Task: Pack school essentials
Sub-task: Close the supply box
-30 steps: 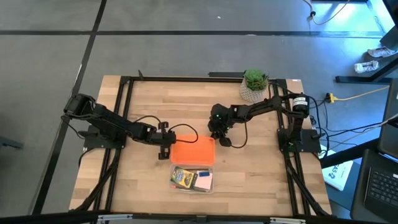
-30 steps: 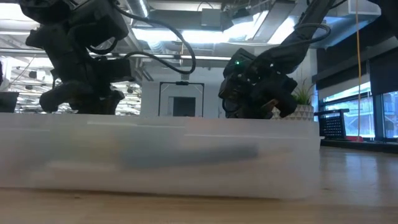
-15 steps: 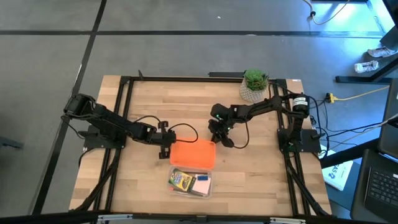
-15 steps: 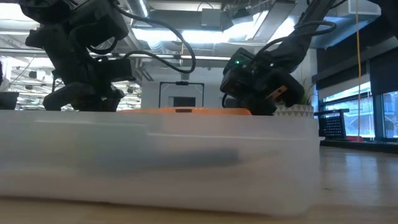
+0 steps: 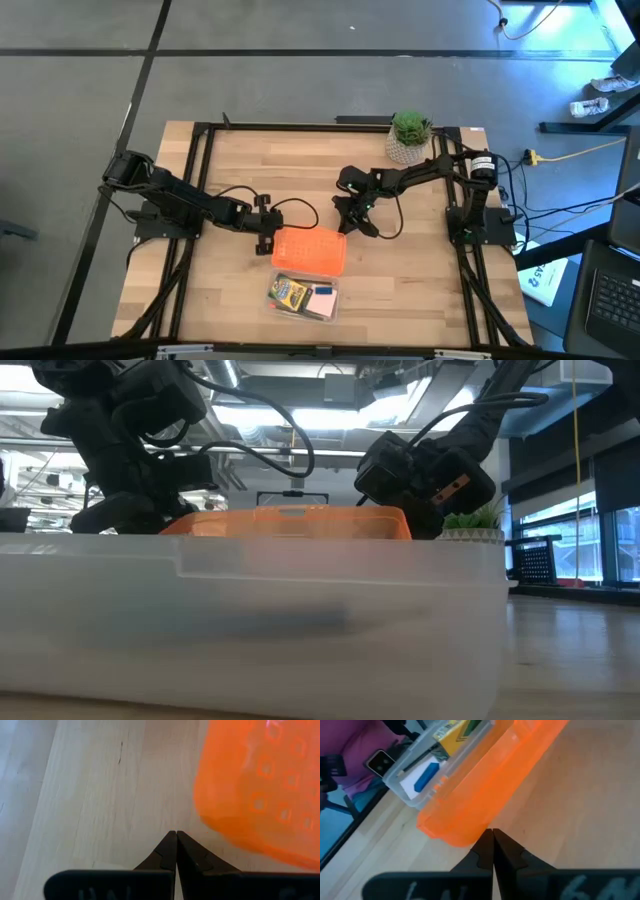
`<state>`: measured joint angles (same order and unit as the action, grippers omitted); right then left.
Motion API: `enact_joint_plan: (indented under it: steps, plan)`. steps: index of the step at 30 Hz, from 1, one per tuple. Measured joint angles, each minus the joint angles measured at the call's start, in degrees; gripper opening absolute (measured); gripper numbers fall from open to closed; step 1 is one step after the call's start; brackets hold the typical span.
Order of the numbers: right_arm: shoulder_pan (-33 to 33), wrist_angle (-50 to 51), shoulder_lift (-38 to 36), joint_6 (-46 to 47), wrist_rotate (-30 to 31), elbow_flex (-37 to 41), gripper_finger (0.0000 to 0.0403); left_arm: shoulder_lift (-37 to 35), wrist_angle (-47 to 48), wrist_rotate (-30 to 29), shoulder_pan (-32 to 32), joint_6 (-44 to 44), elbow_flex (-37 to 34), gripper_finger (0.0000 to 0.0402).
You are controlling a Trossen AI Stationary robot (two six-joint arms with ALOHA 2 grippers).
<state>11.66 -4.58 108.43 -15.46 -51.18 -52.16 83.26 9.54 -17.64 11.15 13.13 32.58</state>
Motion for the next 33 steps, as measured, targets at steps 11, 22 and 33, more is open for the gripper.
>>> enact_joint_plan:
  steps: [11,22,33]
  plan:
    - [-1.6,-0.2,0.0,0.0,-2.5,0.0,0.0004,0.0,0.5,-2.9,0.0,0.0,0.0,0.0]
    - [-1.9,-0.8,0.0,0.0,-2.5,0.0,0.0004,-9.5,8.7,-8.0,0.0,1.8,0.1,0.0]
    - [-1.9,-1.1,-0.1,0.0,-2.5,0.0,0.0004,-26.5,10.1,6.0,6.7,6.4,0.1,0.0]
